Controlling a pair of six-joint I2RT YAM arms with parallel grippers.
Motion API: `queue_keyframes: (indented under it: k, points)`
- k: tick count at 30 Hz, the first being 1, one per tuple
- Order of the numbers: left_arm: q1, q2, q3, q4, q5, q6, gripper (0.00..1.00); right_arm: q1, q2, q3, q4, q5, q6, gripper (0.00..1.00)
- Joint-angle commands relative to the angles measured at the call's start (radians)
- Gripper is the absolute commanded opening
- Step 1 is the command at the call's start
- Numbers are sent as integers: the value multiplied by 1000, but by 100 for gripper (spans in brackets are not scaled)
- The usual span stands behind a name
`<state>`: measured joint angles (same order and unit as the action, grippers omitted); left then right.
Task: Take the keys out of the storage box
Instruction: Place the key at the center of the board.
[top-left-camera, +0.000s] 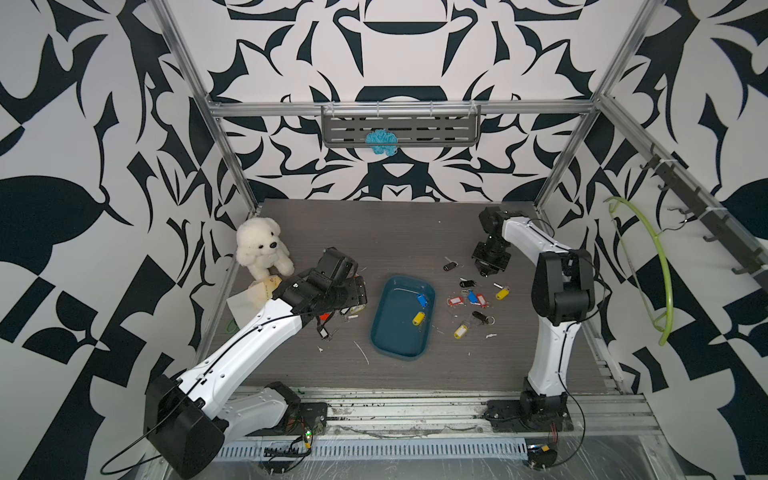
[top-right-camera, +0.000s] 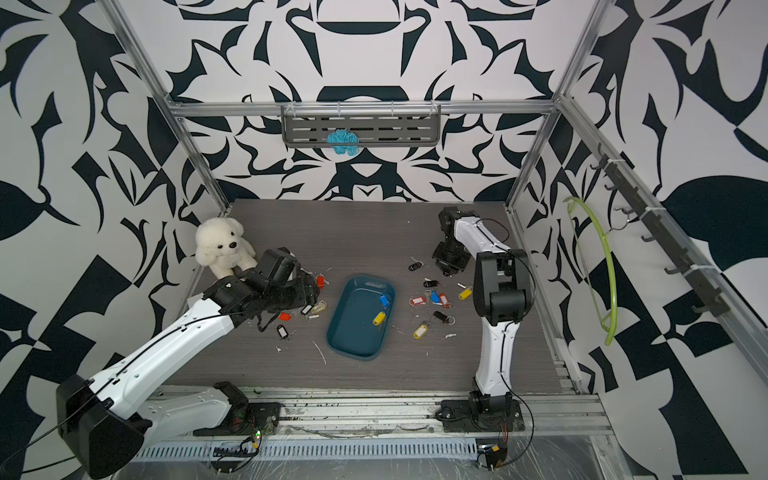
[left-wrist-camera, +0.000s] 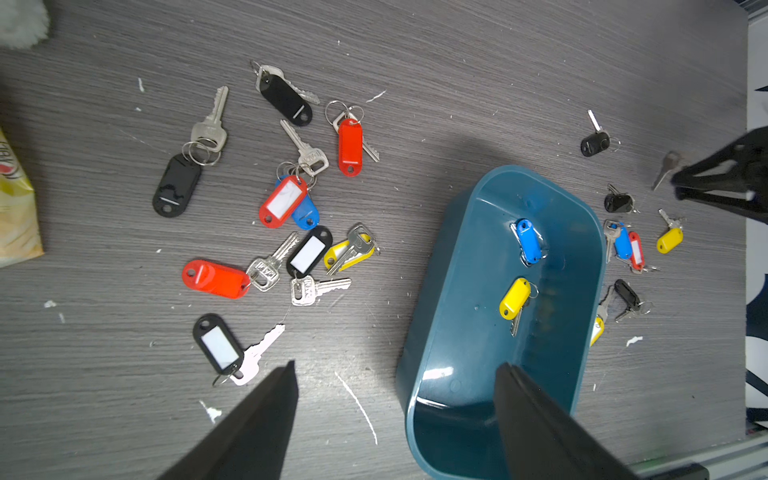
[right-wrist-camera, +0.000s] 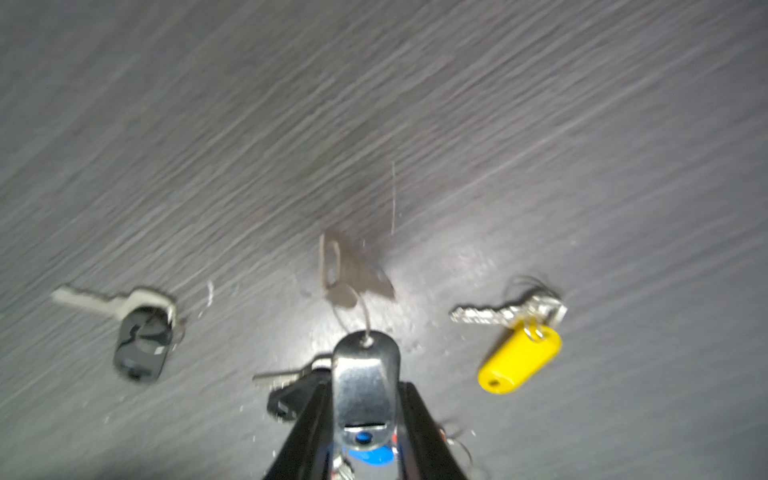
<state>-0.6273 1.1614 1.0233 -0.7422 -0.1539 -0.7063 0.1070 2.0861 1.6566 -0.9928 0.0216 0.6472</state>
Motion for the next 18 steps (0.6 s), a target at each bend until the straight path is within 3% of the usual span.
queue_keyframes:
  k: [1, 4, 8, 12, 18]
  points:
    - [2, 13, 39, -50, -13, 20, 82, 0, -34, 42, -14, -10, -23, 57]
    - [3, 19, 45, -59, -20, 34, 83, 0, -77, 37, -31, 0, -30, 71]
    - [3, 36, 46, -46, -15, 39, 84, -2, -186, 32, -62, -8, -49, 72]
    - [3, 69, 59, -26, 3, 45, 84, 0, -372, -60, -44, -69, -56, 64]
    - [2, 106, 67, 19, 49, 46, 81, 22, -684, -322, 24, -167, -55, 53]
